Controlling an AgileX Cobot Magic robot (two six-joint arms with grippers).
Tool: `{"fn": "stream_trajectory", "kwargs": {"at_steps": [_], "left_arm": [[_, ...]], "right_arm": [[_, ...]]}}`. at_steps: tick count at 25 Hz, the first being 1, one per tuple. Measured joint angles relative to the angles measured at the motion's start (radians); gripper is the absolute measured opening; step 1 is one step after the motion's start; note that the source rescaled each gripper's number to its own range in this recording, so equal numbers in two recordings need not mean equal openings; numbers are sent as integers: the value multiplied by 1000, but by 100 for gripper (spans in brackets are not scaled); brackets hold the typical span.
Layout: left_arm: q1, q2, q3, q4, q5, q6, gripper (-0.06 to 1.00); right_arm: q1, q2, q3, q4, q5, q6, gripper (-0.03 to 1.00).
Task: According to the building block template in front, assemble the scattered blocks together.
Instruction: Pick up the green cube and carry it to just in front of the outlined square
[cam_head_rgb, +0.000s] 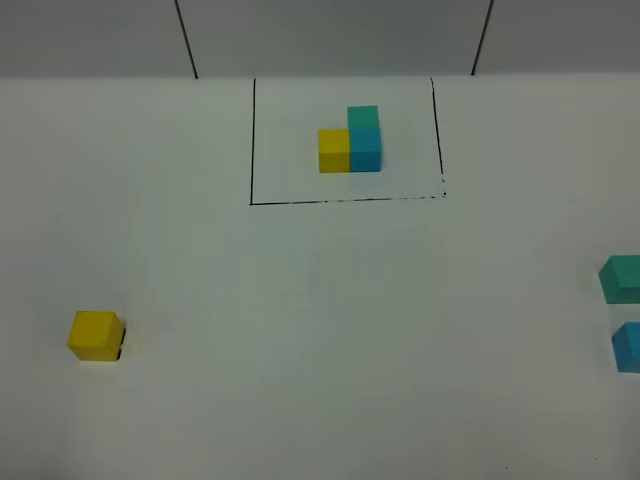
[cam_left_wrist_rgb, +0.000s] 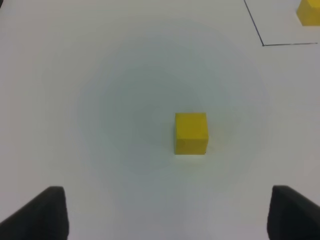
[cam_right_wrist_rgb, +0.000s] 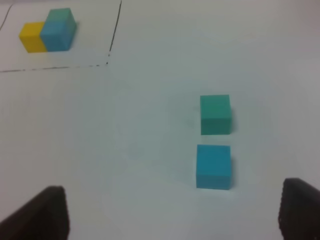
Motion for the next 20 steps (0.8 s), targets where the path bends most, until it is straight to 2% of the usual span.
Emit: {"fn": "stream_trajectory", "kwargs": {"at_steps": [16, 20], "left_arm": [[0, 0, 0, 0, 0, -1, 85], [0, 0, 0, 0, 0, -1, 85]], "right_arm": [[0, 0, 0, 12, 1, -1, 71], [0, 45, -27, 20, 45, -1, 76]]}}
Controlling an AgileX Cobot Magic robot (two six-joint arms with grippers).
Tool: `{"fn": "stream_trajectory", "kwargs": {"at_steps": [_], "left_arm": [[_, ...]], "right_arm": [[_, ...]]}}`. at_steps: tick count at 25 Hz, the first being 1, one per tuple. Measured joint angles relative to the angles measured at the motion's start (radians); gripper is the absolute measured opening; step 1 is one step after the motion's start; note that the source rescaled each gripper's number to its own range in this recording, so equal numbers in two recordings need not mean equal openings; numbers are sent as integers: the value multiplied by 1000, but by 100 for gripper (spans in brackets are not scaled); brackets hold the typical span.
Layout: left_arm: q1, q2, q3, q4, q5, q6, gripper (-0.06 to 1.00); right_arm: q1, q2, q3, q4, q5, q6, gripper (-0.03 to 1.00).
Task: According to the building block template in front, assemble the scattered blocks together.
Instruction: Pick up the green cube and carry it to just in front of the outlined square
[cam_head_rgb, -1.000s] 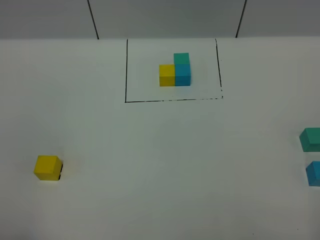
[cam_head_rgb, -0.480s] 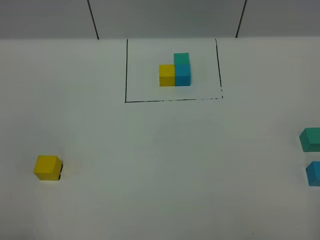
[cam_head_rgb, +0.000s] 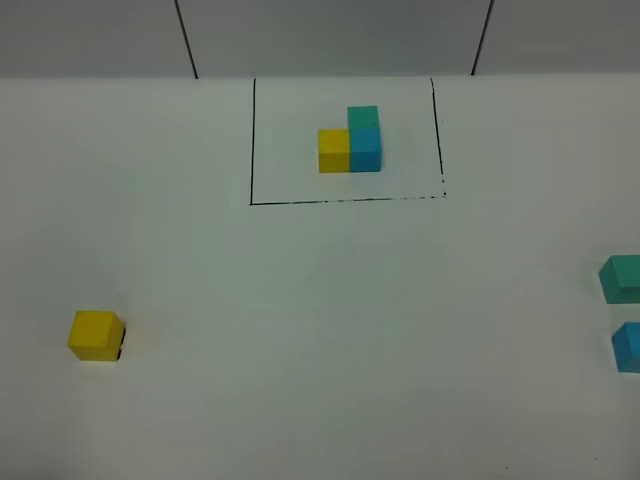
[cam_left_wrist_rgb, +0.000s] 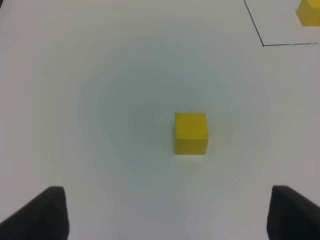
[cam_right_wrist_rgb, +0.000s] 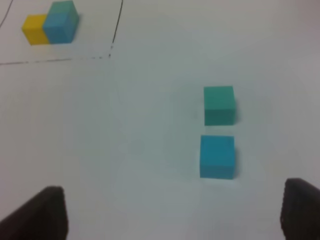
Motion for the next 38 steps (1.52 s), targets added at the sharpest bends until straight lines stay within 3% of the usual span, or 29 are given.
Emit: {"fn": "stream_trajectory", "kwargs": {"at_steps": [4, 8, 15, 21, 27, 38], "left_arm": [[0, 0, 0, 0, 0, 0, 85], [0, 0, 0, 0, 0, 0, 85], [0, 0, 0, 0, 0, 0, 85], [0, 0, 0, 0, 0, 0, 85], [0, 0, 0, 0, 0, 0, 85], [0, 0, 0, 0, 0, 0, 85]], "right_arm": [[0, 170, -62, 64, 5, 1, 86], [0, 413, -118, 100, -49, 1, 93], [0, 946, -189, 85, -269, 1, 95], [0, 1287, -303, 54, -351, 1, 95], [-6, 1449, -352, 10, -410, 1, 95], [-130, 1589, -355, -38, -475, -90, 95]]}}
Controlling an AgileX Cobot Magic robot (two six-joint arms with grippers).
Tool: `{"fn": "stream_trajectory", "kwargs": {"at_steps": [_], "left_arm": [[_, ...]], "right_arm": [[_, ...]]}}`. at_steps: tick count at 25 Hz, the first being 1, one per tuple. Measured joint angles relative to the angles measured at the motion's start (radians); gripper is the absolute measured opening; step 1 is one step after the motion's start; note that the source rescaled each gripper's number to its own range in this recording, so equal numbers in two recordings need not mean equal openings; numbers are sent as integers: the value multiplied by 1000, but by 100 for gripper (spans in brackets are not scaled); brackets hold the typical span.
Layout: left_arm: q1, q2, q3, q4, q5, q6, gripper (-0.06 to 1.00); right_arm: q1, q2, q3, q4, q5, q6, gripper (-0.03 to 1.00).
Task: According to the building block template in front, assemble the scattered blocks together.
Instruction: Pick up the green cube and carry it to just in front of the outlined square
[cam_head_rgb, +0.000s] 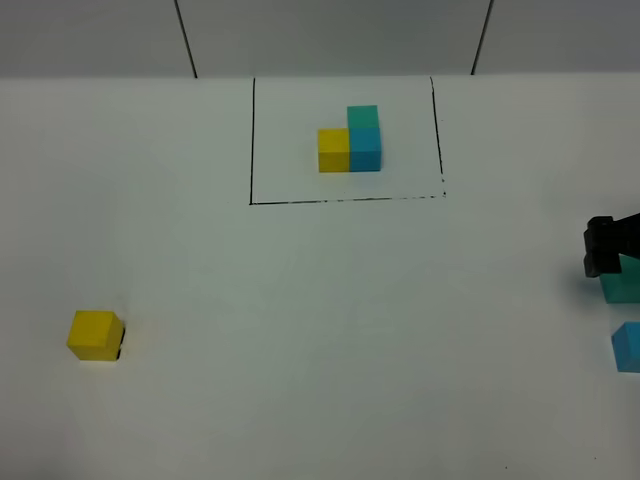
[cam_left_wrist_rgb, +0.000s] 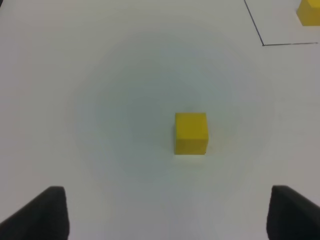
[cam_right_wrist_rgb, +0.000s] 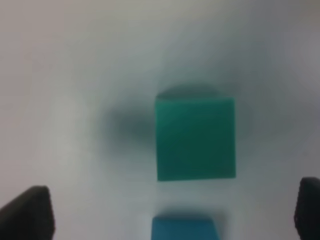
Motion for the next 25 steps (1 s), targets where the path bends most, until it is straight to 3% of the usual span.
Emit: {"fn": "stream_trajectory", "kwargs": {"at_steps": [11, 17, 21, 25], "left_arm": [[0, 0, 0, 0, 0, 2, 85], [0, 0, 0, 0, 0, 2, 85], [0, 0, 0, 0, 0, 2, 85], [0, 0, 0, 0, 0, 2, 85]], "right_arm": [[-42, 127, -7, 40, -97, -111, 95], [-42, 182, -19, 43, -100, -118, 90], [-49, 195, -20, 44, -104, -120, 83], [-73, 204, -20, 45, -106, -120, 69]]}}
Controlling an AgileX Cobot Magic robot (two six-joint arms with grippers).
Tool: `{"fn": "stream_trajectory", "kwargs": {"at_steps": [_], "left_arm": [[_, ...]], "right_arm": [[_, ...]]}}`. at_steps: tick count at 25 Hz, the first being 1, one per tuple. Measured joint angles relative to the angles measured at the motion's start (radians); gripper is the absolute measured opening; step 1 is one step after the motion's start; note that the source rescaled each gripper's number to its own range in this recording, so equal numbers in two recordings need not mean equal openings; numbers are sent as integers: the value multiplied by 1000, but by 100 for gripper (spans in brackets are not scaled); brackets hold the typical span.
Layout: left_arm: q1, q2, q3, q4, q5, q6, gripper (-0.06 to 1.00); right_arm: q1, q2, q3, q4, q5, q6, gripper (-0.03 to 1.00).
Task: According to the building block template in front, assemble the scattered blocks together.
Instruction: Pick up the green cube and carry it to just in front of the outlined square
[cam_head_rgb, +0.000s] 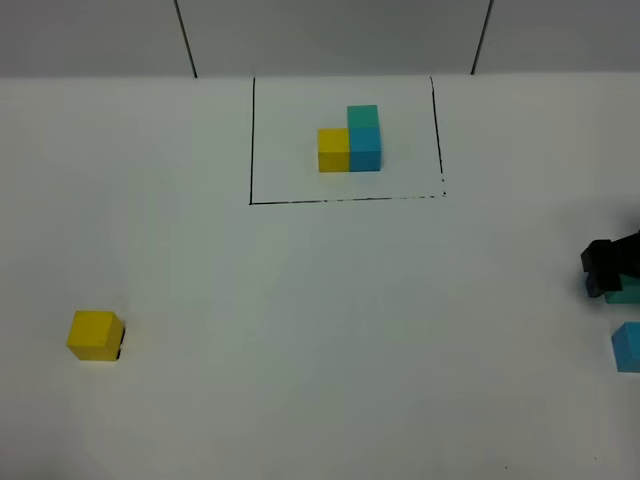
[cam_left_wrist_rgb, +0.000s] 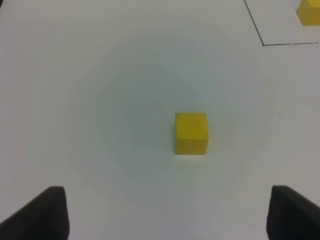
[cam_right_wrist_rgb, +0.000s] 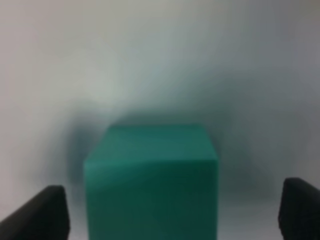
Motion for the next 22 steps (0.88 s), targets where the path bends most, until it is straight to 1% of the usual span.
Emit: {"fn": "stream_trajectory", "kwargs": {"at_steps": [3, 5, 7, 8, 9, 11, 13, 15, 17, 18, 20, 22], "left_arm": [[0, 0, 0, 0, 0, 0, 85], [0, 0, 0, 0, 0, 0, 85], [0, 0, 0, 0, 0, 0, 85], [0, 0, 0, 0, 0, 0, 85], [0, 0, 0, 0, 0, 0, 85], [0, 0, 0, 0, 0, 0, 85], [0, 0, 0, 0, 0, 0, 85], [0, 0, 0, 0, 0, 0, 85], [0, 0, 0, 0, 0, 0, 85], [0, 0, 0, 0, 0, 0, 85], [0, 0, 0, 0, 0, 0, 85], [0, 0, 0, 0, 0, 0, 85]], "right_arm": [[-5, 6, 0, -1, 4, 1, 55], [-5, 8, 0, -1, 4, 1, 40], [-5, 9, 0, -1, 4, 1, 22], [-5, 9, 0, -1, 4, 0, 9], [-5, 9, -3, -2, 6, 0, 0], [-5, 10, -22, -6, 28, -2, 1], [15, 7, -59, -26, 62, -22, 1], [73, -16, -94, -58, 102, -72, 1], [158, -51, -128, -100, 155, -174, 1], [215, -69, -141, -123, 191, -232, 1], [332, -85, -174, -151, 267, -405, 1], [429, -78, -212, -155, 329, -536, 1]]}}
